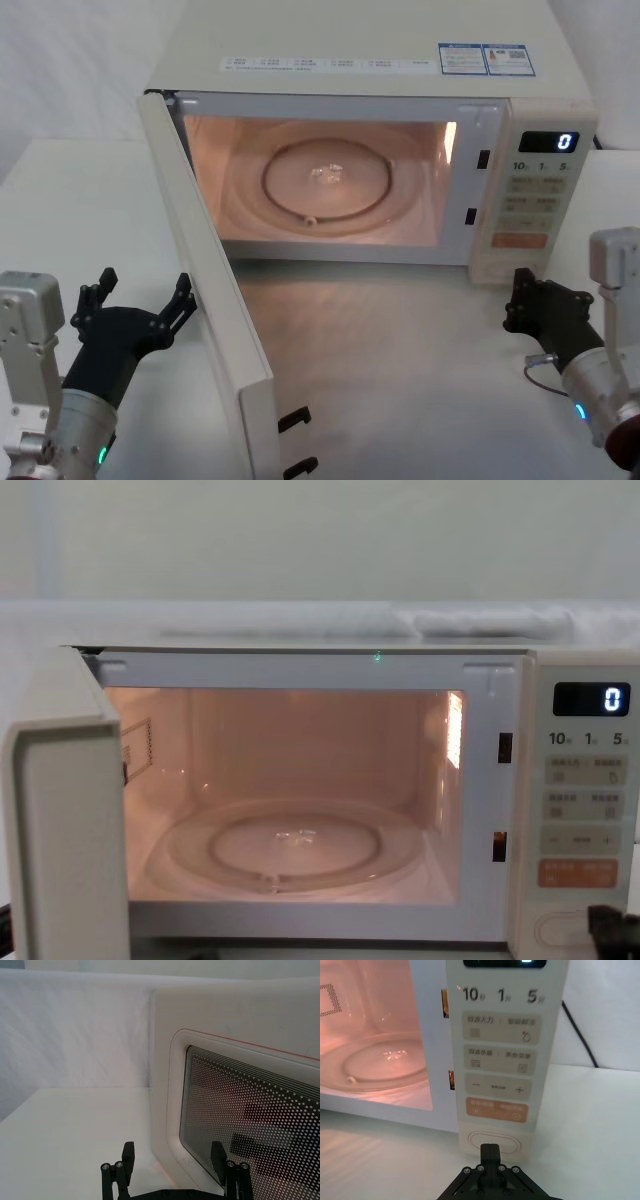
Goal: Press the button to open the microwave door with one hand; close the microwave door with the other hand.
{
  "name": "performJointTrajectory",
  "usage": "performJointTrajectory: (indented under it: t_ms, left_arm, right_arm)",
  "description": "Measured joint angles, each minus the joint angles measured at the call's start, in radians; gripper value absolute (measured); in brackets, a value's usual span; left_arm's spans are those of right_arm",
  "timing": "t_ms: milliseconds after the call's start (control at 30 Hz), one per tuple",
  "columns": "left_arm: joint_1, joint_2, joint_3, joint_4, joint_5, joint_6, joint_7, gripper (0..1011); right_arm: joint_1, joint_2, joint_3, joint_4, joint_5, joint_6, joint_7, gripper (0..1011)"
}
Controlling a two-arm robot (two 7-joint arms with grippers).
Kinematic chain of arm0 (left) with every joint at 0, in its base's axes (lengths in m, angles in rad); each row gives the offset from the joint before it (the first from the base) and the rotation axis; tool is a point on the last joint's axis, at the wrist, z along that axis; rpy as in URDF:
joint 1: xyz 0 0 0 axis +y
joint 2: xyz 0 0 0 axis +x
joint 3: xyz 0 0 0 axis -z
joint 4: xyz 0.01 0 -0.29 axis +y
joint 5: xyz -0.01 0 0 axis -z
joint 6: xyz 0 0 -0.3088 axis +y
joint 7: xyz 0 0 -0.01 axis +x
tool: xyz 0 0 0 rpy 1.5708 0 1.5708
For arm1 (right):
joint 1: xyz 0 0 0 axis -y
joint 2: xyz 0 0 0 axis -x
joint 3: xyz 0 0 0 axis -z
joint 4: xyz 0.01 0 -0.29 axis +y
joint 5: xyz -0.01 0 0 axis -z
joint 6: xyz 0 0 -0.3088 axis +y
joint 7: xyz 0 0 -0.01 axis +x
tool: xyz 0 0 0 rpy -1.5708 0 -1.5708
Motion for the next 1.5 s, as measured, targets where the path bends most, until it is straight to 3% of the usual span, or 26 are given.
performJointTrajectory:
  t_ms: [233,500,1133,1500]
  left_arm:
    - [0.000,0.000,0.000,0.000,0.000,0.000,0.000,1001]
    - [0.000,0.000,0.000,0.000,0.000,0.000,0.000,1001]
    - [0.000,0.000,0.000,0.000,0.000,0.000,0.000,1001]
    - [0.000,0.000,0.000,0.000,0.000,0.000,0.000,1001]
  right_arm:
    - [-0.048,0.020,0.026,-0.092,0.005,0.005,-0.004,0]
    - [-0.065,0.040,0.070,-0.155,0.005,-0.004,-0.012,0]
    - [-0.027,0.086,0.165,-0.167,0.050,-0.022,0.020,0]
    - [-0.009,0.103,0.176,-0.153,0.069,-0.022,0.036,0]
